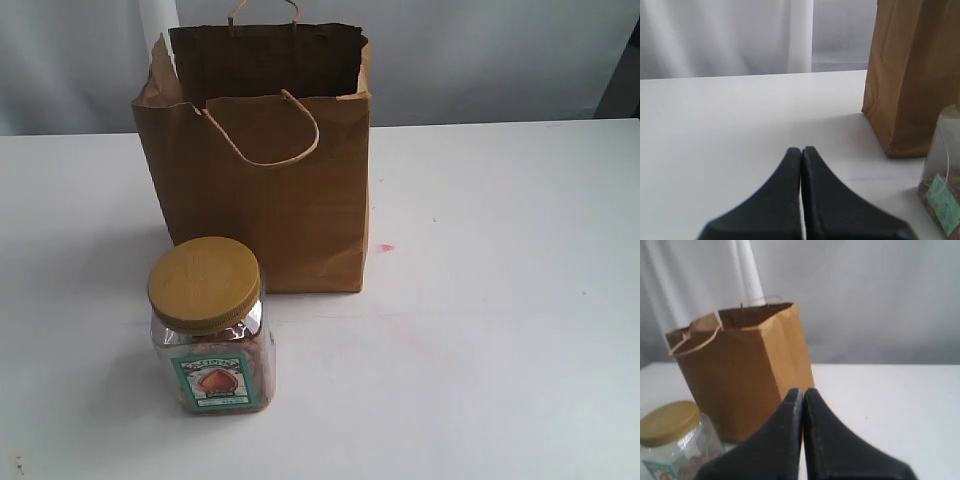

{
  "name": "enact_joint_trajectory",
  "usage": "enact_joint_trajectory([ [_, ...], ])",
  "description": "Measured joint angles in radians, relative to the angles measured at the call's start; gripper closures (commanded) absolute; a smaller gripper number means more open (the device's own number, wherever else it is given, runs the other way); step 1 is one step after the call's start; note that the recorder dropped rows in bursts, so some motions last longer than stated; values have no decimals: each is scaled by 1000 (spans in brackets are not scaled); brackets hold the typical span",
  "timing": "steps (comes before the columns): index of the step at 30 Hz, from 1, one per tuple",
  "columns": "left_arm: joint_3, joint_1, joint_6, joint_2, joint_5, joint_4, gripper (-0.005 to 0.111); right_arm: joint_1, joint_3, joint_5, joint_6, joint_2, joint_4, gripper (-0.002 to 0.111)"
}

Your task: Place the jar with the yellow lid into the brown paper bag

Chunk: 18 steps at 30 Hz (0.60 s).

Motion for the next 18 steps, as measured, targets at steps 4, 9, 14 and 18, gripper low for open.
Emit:
enact_joint_trajectory([
  [4, 0, 0, 0, 0, 0, 0, 106, 0, -204, 305, -53, 162, 0, 108],
  [9, 0, 0, 0, 0, 0, 0, 106, 0, -333, 533, -115, 320, 0, 108],
  [14, 0, 0, 0, 0, 0, 0, 106, 0, -380, 592, -197, 466, 20, 108],
  [18, 0, 0, 0, 0, 0, 0, 106, 0, -384, 592, -313, 591, 124, 108],
])
